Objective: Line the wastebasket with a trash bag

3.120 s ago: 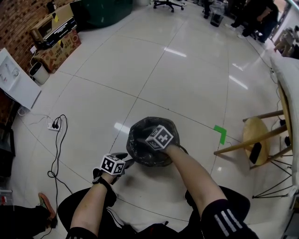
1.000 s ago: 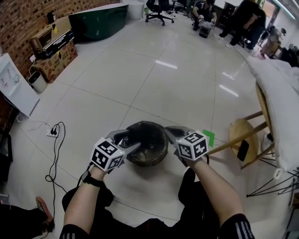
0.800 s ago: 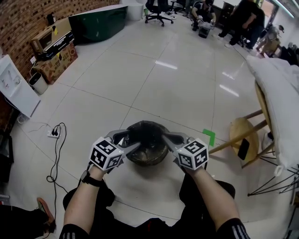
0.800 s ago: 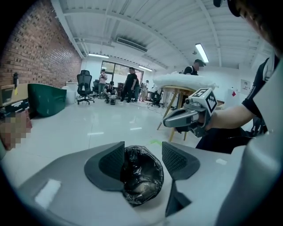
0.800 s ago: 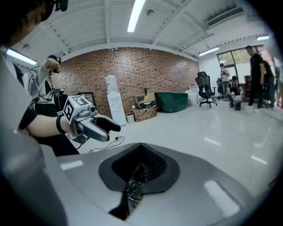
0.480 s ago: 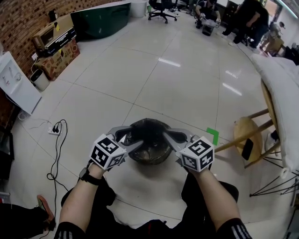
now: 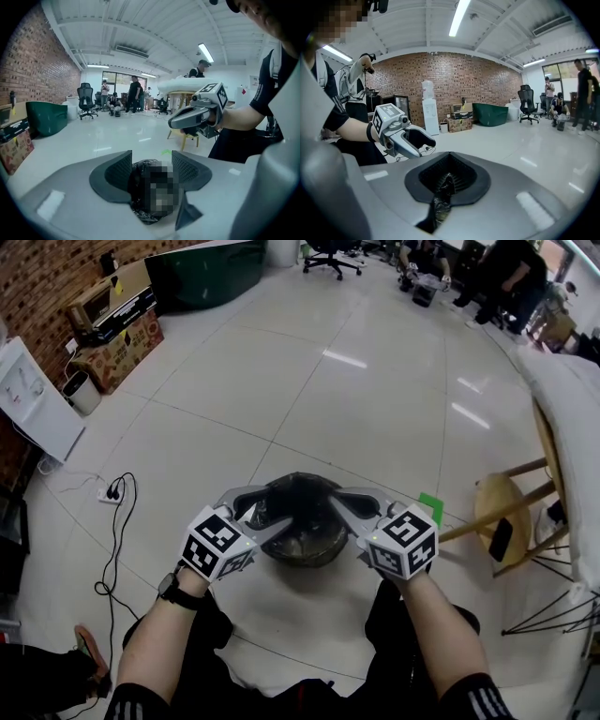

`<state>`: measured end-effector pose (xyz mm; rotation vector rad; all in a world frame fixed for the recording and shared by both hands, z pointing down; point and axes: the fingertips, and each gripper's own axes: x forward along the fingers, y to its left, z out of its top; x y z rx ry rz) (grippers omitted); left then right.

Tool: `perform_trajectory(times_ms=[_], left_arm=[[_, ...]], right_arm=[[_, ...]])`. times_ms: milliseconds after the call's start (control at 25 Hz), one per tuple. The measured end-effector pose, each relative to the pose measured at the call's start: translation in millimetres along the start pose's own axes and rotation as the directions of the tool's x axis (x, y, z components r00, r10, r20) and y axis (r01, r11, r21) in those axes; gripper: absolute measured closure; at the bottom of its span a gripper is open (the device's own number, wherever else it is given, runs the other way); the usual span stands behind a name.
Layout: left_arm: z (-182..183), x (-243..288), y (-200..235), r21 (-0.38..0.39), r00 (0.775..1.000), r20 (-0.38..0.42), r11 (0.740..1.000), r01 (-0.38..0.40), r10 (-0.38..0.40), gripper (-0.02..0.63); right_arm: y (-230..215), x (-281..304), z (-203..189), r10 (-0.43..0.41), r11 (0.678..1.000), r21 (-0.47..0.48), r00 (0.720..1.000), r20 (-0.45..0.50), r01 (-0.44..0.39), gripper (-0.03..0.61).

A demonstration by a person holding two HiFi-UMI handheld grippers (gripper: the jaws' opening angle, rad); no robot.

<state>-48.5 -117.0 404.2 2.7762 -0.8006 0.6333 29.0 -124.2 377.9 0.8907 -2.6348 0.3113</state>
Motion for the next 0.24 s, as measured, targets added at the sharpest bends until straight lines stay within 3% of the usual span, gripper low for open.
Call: perform_trajectory(times_ms=[240], left_arm=[[-12,7,-4,0.035,0.998,-0.061,0.999,-0.006,0.008,0.345]], right_arm=[[-8,-4,-8,-0.003,1.0,0.001,1.0,-0.023,0.003,0.572]])
